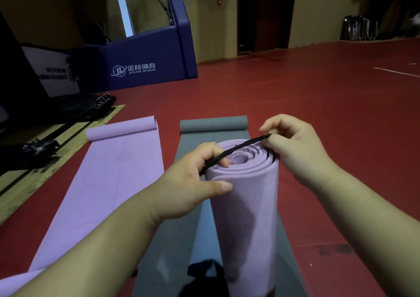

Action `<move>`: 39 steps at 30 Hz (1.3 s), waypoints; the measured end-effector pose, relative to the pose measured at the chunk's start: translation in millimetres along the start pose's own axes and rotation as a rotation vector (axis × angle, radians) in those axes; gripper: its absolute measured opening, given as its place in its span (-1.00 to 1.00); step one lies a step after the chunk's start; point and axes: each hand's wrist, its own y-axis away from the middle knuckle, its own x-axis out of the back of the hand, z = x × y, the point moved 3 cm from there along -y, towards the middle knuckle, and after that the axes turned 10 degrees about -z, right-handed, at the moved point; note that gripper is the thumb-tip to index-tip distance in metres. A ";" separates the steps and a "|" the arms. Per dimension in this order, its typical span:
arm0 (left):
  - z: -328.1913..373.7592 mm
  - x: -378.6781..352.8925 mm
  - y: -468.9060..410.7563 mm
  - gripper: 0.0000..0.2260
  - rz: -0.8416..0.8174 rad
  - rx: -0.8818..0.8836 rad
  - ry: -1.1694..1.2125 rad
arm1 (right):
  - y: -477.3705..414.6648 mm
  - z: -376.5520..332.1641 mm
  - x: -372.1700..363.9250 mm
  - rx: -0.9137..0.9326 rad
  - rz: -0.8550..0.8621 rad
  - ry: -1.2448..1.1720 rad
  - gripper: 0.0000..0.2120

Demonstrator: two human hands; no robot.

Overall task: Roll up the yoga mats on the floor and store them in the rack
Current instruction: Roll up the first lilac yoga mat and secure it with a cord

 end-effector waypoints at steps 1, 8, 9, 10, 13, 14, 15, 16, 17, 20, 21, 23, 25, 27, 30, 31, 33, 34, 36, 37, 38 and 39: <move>0.0 1.0 0.0 -0.74 0.020 -0.015 0.009 | 1.6 -1.7 -1.8 0.016 0.003 0.040 -0.69; -1.5 3.0 -0.8 -0.70 0.200 -0.038 -0.028 | 13.6 -8.3 -12.3 0.101 0.169 0.305 -0.84; -2.3 2.5 0.0 -0.70 0.245 -0.024 -0.029 | 14.1 -8.2 -12.1 0.106 0.181 0.314 -0.84; -3.3 2.3 0.9 -0.70 0.284 -0.026 -0.039 | 14.1 -7.8 -11.8 0.111 0.192 0.322 -0.84; -0.6 3.6 2.2 -0.66 0.366 -0.082 -0.201 | 13.7 -8.7 -12.9 0.124 0.209 0.331 -0.82; 0.9 4.5 2.1 -0.65 0.381 -0.091 -0.262 | 13.8 -9.2 -13.6 0.124 0.211 0.328 -0.84; 2.0 5.3 2.4 -0.64 0.390 -0.090 -0.313 | 13.7 -9.2 -13.7 0.124 0.212 0.330 -0.85; 1.8 6.3 2.9 -0.64 0.396 -0.080 -0.350 | 13.4 -8.8 -13.1 0.125 0.216 0.335 -0.86; 1.1 6.3 3.2 -0.66 0.396 -0.062 -0.372 | 13.0 -8.4 -12.2 0.126 0.221 0.340 -0.86; -3.4 -1.1 1.8 -0.78 0.351 0.010 -0.375 | 11.1 -6.1 -8.5 0.129 0.248 0.358 -0.86; -5.0 -4.3 0.9 -0.81 0.343 0.017 -0.383 | 10.5 -5.1 -7.2 0.127 0.261 0.368 -0.86; -6.9 -10.6 0.6 -0.84 0.347 -0.012 -0.405 | 9.9 -3.0 -4.4 0.117 0.288 0.371 -0.84; -8.5 -15.7 1.9 -0.83 0.334 -0.061 -0.413 | 9.4 -0.6 -2.6 0.110 0.311 0.365 -0.84; -11.0 -20.5 3.7 -0.69 0.302 -0.078 -0.440 | 8.7 1.3 -2.0 0.110 0.323 0.373 -0.85; -16.1 -23.2 2.6 -0.45 0.333 -0.076 -0.574 | 7.5 1.3 -3.3 0.123 0.309 0.385 -0.86; -17.2 -22.5 1.6 -0.44 0.361 -0.084 -0.625 | 7.0 1.4 -3.6 0.124 0.291 0.384 -0.86; -21.2 -17.9 0.5 -0.44 0.410 -0.066 -0.635 | 5.6 1.5 -2.6 0.122 0.235 0.375 -0.83; -24.7 -14.4 0.9 -0.44 0.435 -0.037 -0.603 | 4.8 1.4 -1.6 0.120 0.200 0.369 -0.83; -33.3 -6.7 0.5 -0.47 0.481 0.044 -0.544 | 3.4 2.1 1.8 0.122 0.114 0.356 -0.83; -37.5 -3.2 -0.1 -0.49 0.496 0.084 -0.525 | 3.0 3.0 2.5 0.127 0.064 0.342 -0.81; -41.1 -0.2 -0.6 -0.51 0.507 0.116 -0.507 | 3.3 4.8 2.1 0.131 0.006 0.316 -0.80; -44.8 3.1 -1.4 -0.52 0.511 0.137 -0.493 | 4.0 7.9 0.8 0.126 -0.058 0.282 -0.79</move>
